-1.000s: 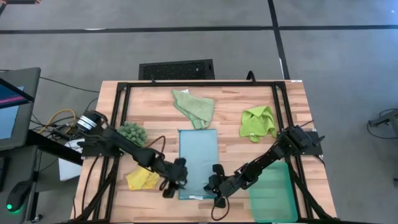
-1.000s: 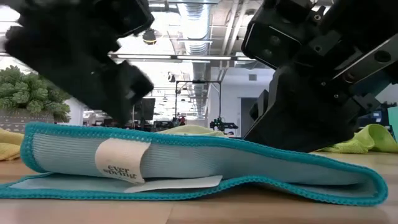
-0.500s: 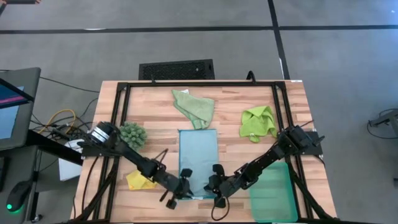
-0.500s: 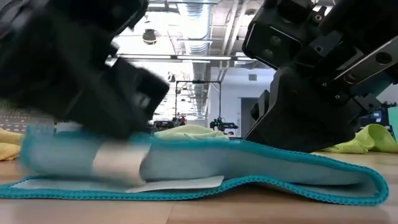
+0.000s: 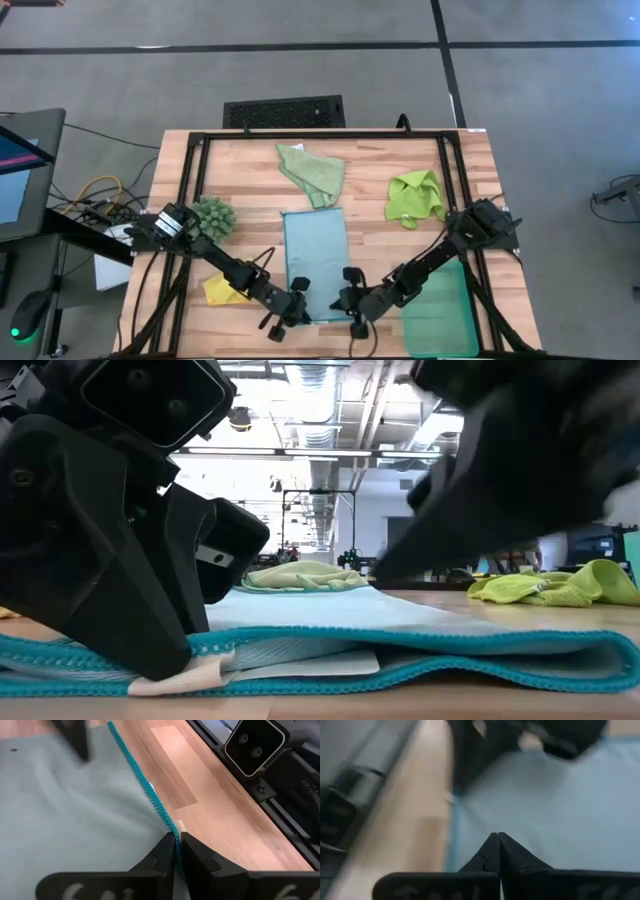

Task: Fold microfiber towels
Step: Fold the blue microfiber cloth

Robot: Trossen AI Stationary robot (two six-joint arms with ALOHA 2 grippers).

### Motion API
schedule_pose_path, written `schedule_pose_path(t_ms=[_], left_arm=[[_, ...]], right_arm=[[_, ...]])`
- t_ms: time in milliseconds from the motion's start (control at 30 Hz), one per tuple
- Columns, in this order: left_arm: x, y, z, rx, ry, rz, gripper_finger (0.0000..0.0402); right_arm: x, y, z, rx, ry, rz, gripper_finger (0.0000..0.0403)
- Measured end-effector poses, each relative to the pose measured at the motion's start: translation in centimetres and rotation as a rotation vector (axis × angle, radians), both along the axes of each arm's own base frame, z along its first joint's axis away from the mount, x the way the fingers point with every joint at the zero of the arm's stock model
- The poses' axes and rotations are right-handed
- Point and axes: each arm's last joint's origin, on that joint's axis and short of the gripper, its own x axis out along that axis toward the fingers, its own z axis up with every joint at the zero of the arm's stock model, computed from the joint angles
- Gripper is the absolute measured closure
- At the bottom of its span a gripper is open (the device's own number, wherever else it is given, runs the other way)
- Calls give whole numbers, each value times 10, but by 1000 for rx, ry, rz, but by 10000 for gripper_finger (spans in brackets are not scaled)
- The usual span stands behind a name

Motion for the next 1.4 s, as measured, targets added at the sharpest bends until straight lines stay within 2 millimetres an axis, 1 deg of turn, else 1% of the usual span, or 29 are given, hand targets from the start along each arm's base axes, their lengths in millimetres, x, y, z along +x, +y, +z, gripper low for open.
schedule_pose_path(t_ms=[33, 100, 233, 267, 333, 400, 500, 633, 733, 800, 867, 933, 1033, 1133, 1300, 1400], left_arm=[[0, 0, 0, 0, 0, 0, 380], [0, 1, 1, 6, 0, -7, 379], [-1, 3, 7, 19, 3, -18, 379], [-1, 4, 9, 22, 10, -17, 379], [-2, 7, 16, 31, 23, -8, 378], [-4, 12, 26, 46, 36, 26, 373], [-7, 22, 41, 80, 55, 93, 350], [-7, 30, 56, 114, 21, 173, 299], [-4, 32, 59, 125, -12, 198, 269], [-2, 31, 55, 123, -20, 201, 263], [-1, 26, 47, 105, -28, 166, 267], [1, 17, 38, 77, -50, 112, 281], [0, 5, 26, 56, -81, 54, 314], [-3, -1, 13, 66, -60, 40, 348], [-6, -7, 5, 63, -46, 39, 392], [-6, -7, 5, 60, -44, 39, 398]], right_arm=[[0, 2, 1, 10, -11, 7, 390], [-1, 5, -2, 21, -9, 25, 390], [2, 2, -18, 31, 39, 61, 388], [2, 2, -22, 28, 49, 61, 388], [4, 0, -24, 28, 52, 57, 389], [5, -1, -26, 33, 52, 53, 389], [6, -2, -26, 36, 58, 51, 387], [6, -3, -26, 36, 60, 51, 388], [6, -3, -26, 35, 63, 51, 388], [6, -3, -26, 34, 64, 51, 387], [6, -3, -26, 34, 64, 51, 384], [6, -3, -27, 33, 65, 51, 383], [6, -3, -27, 32, 66, 51, 386], [6, -3, -27, 32, 66, 51, 386], [6, -3, -27, 32, 67, 51, 382], [6, -3, -27, 31, 68, 50, 383]])
